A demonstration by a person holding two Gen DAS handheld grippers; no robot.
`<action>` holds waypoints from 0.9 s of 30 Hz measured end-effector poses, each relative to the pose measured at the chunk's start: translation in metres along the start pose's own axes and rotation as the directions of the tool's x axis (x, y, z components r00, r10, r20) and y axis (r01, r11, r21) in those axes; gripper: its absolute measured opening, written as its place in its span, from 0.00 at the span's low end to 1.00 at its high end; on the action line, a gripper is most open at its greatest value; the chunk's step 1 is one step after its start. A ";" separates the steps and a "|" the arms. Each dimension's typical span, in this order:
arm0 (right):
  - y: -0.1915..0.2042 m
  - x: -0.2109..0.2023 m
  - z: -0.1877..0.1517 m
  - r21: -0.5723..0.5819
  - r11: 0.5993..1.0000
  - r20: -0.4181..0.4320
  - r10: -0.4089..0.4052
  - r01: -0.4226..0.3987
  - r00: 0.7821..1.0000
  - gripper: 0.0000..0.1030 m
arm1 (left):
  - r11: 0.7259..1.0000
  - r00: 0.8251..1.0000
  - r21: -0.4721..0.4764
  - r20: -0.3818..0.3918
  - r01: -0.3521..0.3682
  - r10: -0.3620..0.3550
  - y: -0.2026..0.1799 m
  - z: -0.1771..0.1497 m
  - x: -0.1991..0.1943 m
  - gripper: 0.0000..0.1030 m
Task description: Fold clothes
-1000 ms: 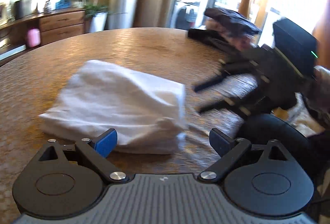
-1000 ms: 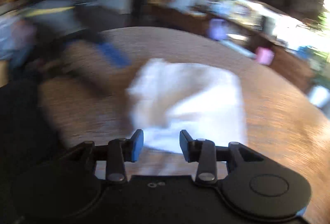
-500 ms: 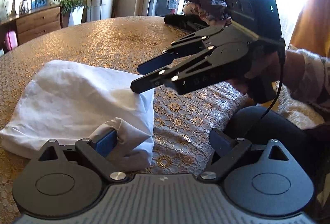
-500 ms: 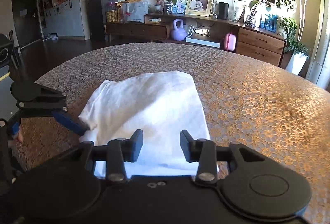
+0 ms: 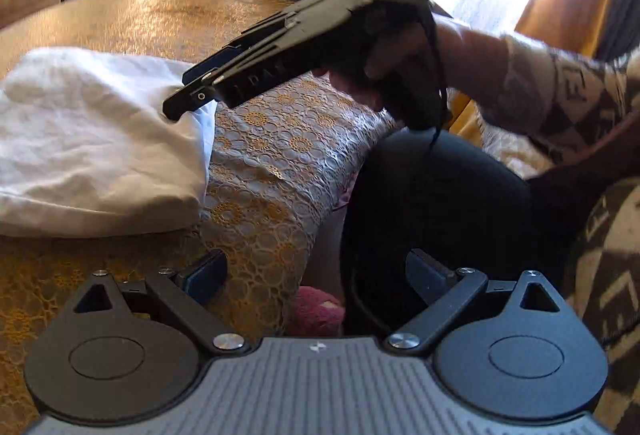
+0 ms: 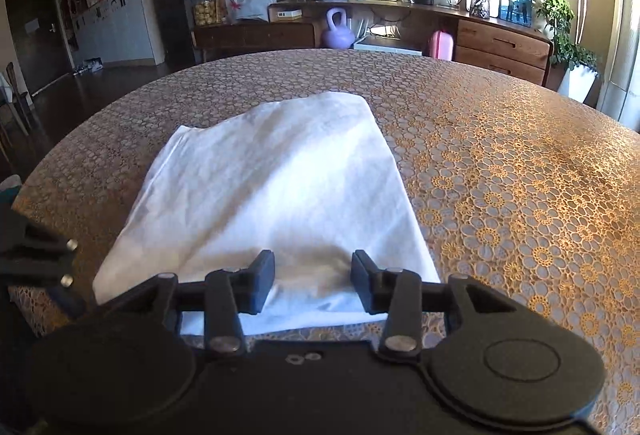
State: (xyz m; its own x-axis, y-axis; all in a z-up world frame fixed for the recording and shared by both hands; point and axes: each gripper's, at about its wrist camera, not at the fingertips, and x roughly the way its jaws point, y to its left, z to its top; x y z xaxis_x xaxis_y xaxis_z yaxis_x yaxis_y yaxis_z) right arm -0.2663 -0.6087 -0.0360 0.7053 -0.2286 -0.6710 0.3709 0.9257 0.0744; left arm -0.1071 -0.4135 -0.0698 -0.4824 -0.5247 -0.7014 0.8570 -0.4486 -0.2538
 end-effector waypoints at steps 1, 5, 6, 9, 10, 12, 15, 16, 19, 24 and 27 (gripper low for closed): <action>0.000 -0.001 0.001 -0.001 1.000 -0.001 -0.008 0.008 1.000 1.00 | 1.000 1.000 0.017 0.006 -0.016 0.016 -0.003 0.000 -0.004 0.94; -0.004 -0.020 0.003 -0.013 0.999 0.028 -0.030 0.031 0.999 1.00 | 0.995 0.990 0.026 0.107 -0.098 0.094 0.000 0.014 -0.028 0.94; -0.003 -0.022 0.003 -0.030 0.999 0.031 -0.030 0.031 0.999 1.00 | 0.992 0.984 0.026 0.131 -0.122 0.117 0.002 0.019 -0.033 0.94; 0.002 -0.026 0.006 -0.072 0.996 0.040 -0.044 0.046 0.998 1.00 | 0.986 0.974 0.015 0.154 -0.168 0.164 0.014 0.032 -0.030 0.94; 0.004 -0.026 0.007 -0.077 0.996 0.043 -0.042 0.045 0.998 1.00 | 0.984 0.975 0.017 0.140 -0.176 0.171 0.018 0.033 -0.022 0.94; 0.009 -0.023 0.010 -0.062 0.998 0.045 0.018 -0.015 0.999 1.00 | 0.981 0.977 0.022 0.097 -0.191 0.189 0.024 0.033 -0.005 0.94; 0.023 -0.016 0.011 -0.101 0.991 0.038 0.089 -0.085 0.995 1.00 | 0.977 0.976 0.027 0.041 -0.213 0.212 0.026 0.024 0.016 0.94; 0.028 -0.013 0.009 -0.129 0.985 0.020 0.115 -0.112 0.993 1.00 | 0.972 0.973 0.044 0.049 -0.229 0.227 0.023 0.020 0.017 0.94; 0.034 -0.002 -0.001 -0.222 0.971 -0.035 0.081 -0.087 0.996 1.00 | 0.969 0.970 0.058 0.058 -0.239 0.236 0.018 0.014 0.015 0.94; 0.000 -0.004 -0.014 -0.139 0.984 -0.072 0.105 -0.114 0.992 1.00 | 0.976 0.977 0.048 0.047 -0.212 0.210 0.016 0.005 0.008 0.94; -0.003 -0.004 -0.016 -0.155 0.983 -0.109 0.082 -0.098 0.991 1.00 | 0.973 0.977 0.090 0.024 -0.212 0.211 0.014 0.004 0.004 0.94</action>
State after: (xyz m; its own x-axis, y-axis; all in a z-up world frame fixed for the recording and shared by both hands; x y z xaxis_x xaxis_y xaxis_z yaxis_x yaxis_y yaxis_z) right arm -0.2800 -0.6061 -0.0459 0.6630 -0.1181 -0.7392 0.2016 0.9792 0.0245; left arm -0.0972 -0.4248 -0.0732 -0.2949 -0.6249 -0.7229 0.9200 -0.3900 -0.0381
